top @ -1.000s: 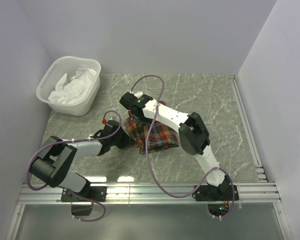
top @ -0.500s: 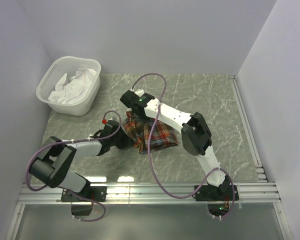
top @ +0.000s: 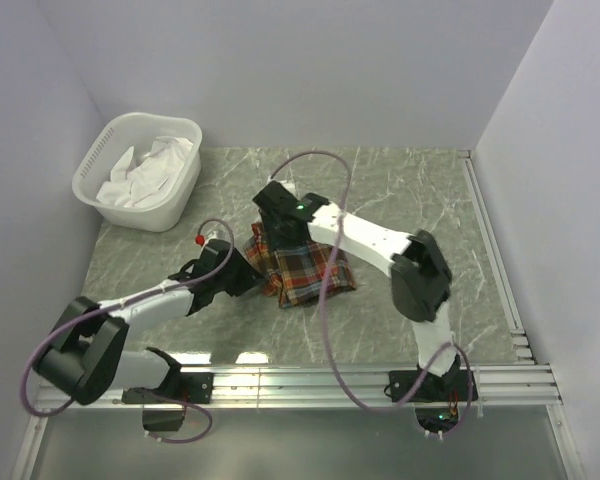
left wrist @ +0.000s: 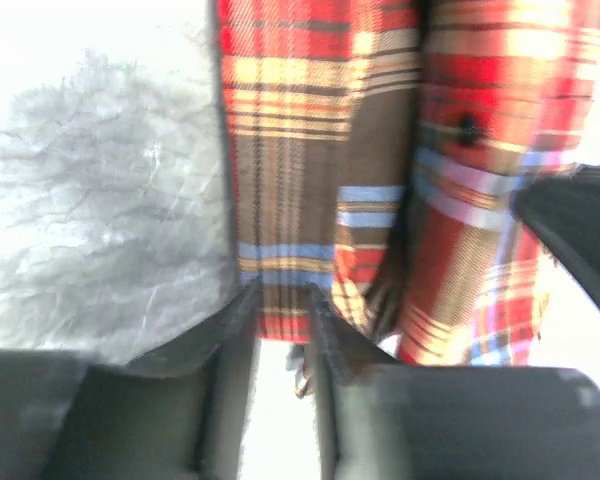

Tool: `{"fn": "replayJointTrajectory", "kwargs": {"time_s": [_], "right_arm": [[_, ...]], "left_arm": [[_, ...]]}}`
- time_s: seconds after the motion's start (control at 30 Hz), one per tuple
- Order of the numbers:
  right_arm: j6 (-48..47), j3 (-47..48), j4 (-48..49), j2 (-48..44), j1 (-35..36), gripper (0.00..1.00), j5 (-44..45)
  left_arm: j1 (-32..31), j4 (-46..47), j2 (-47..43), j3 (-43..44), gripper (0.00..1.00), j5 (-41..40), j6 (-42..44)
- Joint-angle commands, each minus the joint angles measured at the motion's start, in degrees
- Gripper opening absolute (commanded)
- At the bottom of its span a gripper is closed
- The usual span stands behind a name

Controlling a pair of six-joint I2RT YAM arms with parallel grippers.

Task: Fold and stack the long sleeve shirts
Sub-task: Fold the shirt

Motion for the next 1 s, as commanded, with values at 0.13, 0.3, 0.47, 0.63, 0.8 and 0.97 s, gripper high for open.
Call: {"fn": "replayJointTrajectory", "kwargs": {"time_s": [0.13, 0.3, 0.47, 0.63, 0.8, 0.97], "right_arm": [[2.21, -12.66, 14.18, -22.09, -2.21, 0.52, -5.93], [3.53, -24.61, 20.77, -29.73, -7.83, 0.51, -9.8], [5.2, -37.35, 29.81, -35.19, -13.98, 0.54, -18.66], [5.47, -45.63, 33.78, -38.45, -16.1, 0.55, -20.35], [5.9, -49.94, 36.77, -40.02, -16.45, 0.54, -20.26], [5.64, -53.01, 38.71, -40.56, -16.89, 0.53, -20.44]], "left_arm": [[0.03, -9.23, -10.25, 4.35, 0.58, -5.91, 2.77], [-0.15, -9.77, -11.5, 7.34, 0.67, -2.75, 4.09], [-0.85, -6.96, -5.97, 11.9, 0.72, 3.22, 4.44], [-2.6, -4.49, 2.45, 15.25, 0.71, 4.46, 4.35], [-2.96, -5.81, 8.45, 17.71, 0.57, 1.92, 5.05], [-2.96, -9.32, 9.95, 21.58, 0.21, -0.63, 8.13]]}}
